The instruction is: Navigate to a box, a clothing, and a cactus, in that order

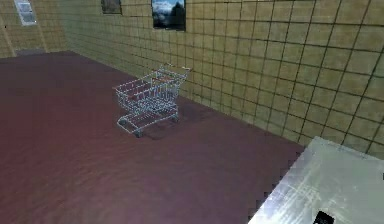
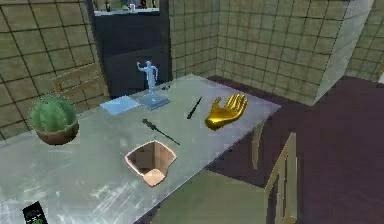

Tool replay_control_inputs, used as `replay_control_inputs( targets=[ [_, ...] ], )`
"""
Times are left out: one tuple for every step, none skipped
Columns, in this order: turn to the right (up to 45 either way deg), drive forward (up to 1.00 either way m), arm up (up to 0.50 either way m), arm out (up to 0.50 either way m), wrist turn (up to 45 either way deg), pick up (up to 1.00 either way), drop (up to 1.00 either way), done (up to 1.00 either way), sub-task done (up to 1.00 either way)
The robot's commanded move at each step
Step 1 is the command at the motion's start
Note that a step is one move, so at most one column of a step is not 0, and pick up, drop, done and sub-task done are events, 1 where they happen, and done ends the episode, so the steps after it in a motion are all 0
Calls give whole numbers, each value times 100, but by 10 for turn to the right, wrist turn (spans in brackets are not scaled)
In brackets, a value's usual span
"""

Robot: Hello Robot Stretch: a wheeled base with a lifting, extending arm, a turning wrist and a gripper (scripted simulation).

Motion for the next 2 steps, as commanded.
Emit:
replay_control_inputs(
  targets=[
    [450,0,0,0,0,0,0,0,0],
    [0,0,0,0,0,0,0,100,0]
  ],
)
